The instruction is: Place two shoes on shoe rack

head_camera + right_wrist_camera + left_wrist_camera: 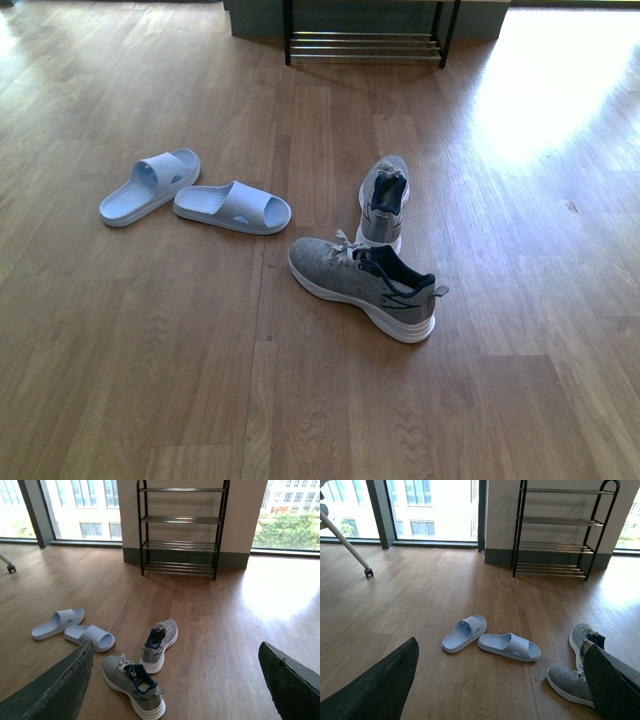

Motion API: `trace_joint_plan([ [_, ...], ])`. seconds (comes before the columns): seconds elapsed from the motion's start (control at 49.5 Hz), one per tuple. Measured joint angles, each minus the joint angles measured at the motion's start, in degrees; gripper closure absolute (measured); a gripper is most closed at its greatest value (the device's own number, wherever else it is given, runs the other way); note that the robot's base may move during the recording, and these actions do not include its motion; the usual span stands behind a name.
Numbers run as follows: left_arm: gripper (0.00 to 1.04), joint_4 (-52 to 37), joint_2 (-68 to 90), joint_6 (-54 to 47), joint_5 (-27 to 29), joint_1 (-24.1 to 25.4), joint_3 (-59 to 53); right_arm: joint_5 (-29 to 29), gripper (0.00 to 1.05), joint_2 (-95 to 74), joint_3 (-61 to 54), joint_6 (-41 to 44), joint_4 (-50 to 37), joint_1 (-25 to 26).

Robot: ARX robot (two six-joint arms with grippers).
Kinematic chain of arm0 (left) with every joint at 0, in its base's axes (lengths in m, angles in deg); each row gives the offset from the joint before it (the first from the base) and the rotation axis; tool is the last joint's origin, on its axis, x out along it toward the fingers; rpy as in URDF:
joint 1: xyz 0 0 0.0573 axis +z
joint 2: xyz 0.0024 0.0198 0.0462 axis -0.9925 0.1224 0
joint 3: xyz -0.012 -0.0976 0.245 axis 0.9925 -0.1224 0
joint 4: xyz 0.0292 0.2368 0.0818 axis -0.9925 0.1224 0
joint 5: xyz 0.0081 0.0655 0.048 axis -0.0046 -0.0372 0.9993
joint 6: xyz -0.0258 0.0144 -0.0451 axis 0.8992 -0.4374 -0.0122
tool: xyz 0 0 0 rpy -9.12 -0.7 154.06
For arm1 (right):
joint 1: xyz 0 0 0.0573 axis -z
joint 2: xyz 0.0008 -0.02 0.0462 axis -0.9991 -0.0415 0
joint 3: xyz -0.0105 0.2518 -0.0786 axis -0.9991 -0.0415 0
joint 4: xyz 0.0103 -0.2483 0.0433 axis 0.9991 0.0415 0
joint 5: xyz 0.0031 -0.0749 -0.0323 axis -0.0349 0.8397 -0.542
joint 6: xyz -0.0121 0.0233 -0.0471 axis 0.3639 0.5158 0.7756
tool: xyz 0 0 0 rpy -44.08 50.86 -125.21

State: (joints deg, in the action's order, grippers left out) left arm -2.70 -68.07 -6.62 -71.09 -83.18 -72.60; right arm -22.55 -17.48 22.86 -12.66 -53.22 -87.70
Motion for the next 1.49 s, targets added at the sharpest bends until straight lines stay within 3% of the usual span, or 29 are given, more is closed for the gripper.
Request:
trace_joint_plan([
  [1.494, 0.09, 0.00, 0.00, 0.00, 0.00, 0.00, 0.00, 0.00, 0.09, 0.00, 0.00, 0.00, 0.00, 0.00],
])
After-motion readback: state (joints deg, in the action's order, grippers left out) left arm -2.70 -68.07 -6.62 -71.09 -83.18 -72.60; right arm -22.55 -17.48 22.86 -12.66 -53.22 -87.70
